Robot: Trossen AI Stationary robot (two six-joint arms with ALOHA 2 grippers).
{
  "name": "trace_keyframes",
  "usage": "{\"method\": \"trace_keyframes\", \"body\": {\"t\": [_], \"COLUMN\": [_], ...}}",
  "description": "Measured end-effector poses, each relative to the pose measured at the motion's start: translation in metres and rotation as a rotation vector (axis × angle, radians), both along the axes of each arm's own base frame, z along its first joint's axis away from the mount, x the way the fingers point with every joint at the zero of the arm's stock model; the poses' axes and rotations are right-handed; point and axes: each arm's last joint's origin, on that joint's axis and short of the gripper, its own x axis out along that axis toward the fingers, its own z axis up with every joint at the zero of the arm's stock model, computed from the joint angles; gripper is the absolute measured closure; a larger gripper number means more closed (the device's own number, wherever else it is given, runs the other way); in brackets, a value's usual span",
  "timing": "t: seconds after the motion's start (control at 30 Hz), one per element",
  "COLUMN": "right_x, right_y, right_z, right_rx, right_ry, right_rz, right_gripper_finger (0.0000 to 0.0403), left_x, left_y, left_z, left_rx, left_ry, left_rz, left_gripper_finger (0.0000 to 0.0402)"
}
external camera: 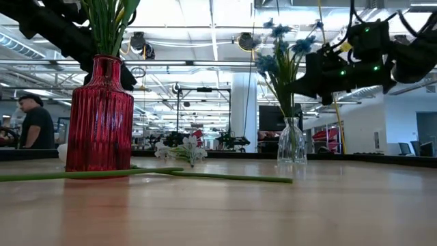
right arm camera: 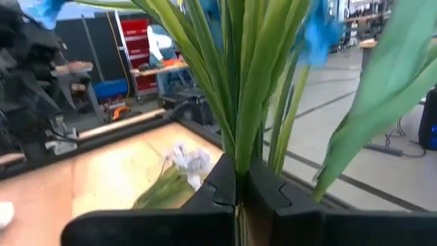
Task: Sort flowers into vase by color
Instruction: Put the blue flower into the transparent vase
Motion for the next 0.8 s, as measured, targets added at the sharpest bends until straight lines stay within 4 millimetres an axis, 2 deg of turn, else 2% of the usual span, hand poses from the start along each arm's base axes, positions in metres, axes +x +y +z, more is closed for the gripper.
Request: {"method": "trace_keyframes", "body": {"t": [0.43,0.67,0.8], "right_x": [0.012,0.013,0.013], "right_y": [-0.006,-0.007,-0.004], "right_z": [-0.027,-0.024,-0.022], "right_rx": [0.058,0.036,0.037], "right_ry": [0.056,-0.007,-0.005], "right_rz": [0.023,0.025,0.036], "right_gripper_finger": [0.0402,0.0402,0.0390], "left_x": [0.000,0.000,0.000], "left_y": [0.000,0.000,0.000], "left_z": [0.000,0.000,0.000], "left_rx": [-0.001,-0.001,-0.001], "left_ry": [0.000,0.001,0.000], "left_rz": [0.000,0.000,0.000], "left_gripper_finger": [0.0281,0.0281,0.0281]}}
